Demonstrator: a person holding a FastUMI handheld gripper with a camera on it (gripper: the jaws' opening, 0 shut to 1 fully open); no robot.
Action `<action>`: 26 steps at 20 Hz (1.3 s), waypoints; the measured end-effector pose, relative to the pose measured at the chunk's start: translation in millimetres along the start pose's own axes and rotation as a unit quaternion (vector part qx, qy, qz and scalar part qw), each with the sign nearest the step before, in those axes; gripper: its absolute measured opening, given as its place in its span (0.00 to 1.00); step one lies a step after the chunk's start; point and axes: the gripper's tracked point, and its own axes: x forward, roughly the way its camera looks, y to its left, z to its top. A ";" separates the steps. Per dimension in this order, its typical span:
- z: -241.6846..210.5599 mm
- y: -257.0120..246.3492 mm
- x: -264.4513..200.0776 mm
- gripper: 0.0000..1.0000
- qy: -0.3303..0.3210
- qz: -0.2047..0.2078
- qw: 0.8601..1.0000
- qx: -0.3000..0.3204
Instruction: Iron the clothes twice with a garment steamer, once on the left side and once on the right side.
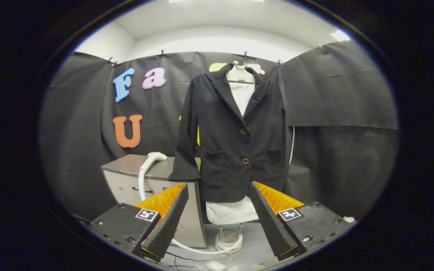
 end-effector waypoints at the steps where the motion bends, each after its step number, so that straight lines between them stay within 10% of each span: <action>1: 2.4 5.3 7.8 1.00 0.001 0.003 1.000 0.000; 15: 56.6 184.3 175.7 1.00 0.038 0.101 0.994 -0.006; 26: -14.4 316.4 325.0 1.00 0.178 0.139 0.974 -0.024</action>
